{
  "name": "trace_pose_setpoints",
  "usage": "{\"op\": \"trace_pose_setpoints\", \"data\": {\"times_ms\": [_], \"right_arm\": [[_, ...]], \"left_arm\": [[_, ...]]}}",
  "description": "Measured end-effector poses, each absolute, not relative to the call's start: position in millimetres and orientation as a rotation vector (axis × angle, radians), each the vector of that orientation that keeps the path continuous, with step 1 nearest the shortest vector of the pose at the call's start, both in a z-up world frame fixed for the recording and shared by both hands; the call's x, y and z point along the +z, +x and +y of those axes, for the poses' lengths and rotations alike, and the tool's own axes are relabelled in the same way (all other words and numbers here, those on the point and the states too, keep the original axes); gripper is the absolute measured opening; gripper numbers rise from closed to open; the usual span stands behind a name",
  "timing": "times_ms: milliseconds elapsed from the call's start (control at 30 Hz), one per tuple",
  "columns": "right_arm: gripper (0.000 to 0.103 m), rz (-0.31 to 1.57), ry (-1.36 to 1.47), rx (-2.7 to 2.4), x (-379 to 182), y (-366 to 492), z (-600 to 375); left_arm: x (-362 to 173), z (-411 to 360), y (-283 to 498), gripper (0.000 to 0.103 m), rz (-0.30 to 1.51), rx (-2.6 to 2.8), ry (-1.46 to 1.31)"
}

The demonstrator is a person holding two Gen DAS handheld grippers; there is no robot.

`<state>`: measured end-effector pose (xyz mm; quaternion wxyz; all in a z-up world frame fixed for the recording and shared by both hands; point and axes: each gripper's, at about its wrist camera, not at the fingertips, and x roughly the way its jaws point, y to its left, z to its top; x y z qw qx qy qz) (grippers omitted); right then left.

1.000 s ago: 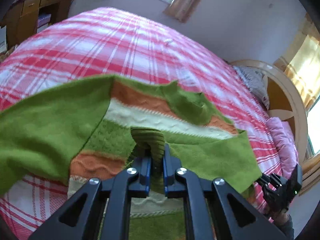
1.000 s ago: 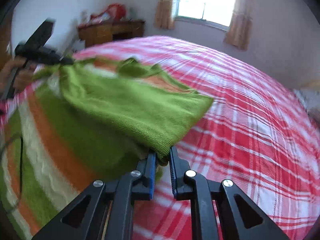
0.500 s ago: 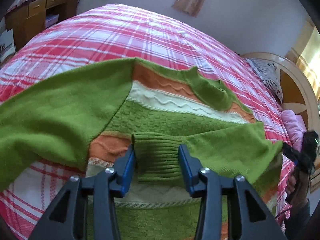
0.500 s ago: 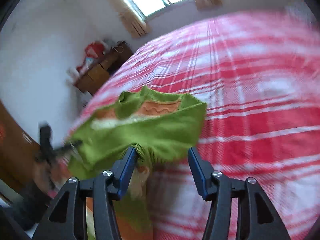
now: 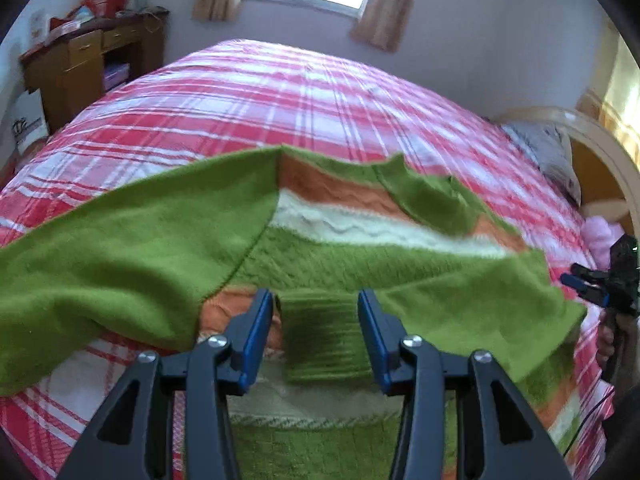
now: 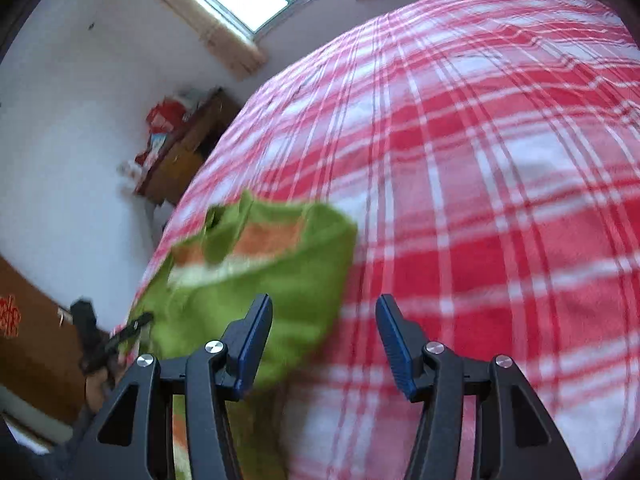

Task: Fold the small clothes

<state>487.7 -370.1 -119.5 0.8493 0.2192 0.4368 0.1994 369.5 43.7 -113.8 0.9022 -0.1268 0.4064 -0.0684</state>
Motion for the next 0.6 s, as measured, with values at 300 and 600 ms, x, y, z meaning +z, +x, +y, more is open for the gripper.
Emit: {"op": "trace_pose_setpoints", "data": {"times_ms": [300, 600], "right_arm": [[0.007, 0.892, 0.131, 0.336, -107, 540, -291], [0.032, 0.943, 0.11, 0.169, -132, 553, -311]], "left_arm": [[-119, 43, 357, 0.061, 0.884, -0.152, -0.26], [-117, 25, 354, 0.068, 0.893, -0.162, -0.22]]}}
